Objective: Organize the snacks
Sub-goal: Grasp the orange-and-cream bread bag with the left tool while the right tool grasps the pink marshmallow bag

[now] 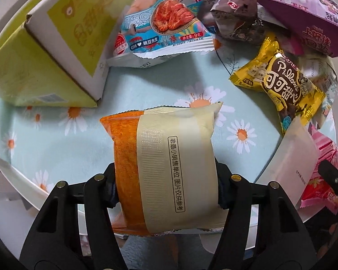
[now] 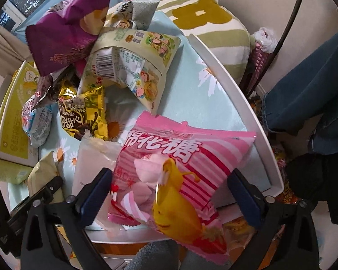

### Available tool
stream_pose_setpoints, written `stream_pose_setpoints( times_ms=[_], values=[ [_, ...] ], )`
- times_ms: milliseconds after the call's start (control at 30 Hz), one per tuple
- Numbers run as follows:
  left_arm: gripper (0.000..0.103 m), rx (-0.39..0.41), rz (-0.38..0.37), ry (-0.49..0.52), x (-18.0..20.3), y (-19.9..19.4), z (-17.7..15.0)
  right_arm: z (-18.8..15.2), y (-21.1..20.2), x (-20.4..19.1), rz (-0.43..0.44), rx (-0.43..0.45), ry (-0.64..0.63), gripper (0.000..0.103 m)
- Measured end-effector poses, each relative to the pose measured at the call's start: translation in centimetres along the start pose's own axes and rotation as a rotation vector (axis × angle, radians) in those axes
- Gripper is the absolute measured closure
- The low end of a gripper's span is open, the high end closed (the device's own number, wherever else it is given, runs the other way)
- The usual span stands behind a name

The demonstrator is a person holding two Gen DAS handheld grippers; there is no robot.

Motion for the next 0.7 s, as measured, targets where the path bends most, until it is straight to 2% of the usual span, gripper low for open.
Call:
stream_pose_setpoints(
  times_ms=[267, 433, 700],
  values=[
    [0.043, 0.016, -0.023, 0.039, -1.0, -1.3, 0.8, 0.3, -0.1, 0.1, 0.017, 0.009, 0.016, 0.033],
    [0.043, 0.033, -0.036, 0.045, -1.7, -2.9, 1.0, -0.1, -1.2, -0.2, 0.010, 0.041, -0.001, 0.037],
    [0.043, 0.087, -0.054, 0.047, -1.8, -6.6, 1.5, -0.8, -3.7, -0.9, 0.029, 0.076, -0.032, 0.037]
  ],
)
Point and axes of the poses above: each gripper's, at about its wrist camera, not at the fingertips, and y roughly the way its jaws point, x to its right, z to its top, the point moved 2 cm from there along y, roughly the way its jaws point, and after that the axes turned 6 degrees about y, right-handed, at the moved point
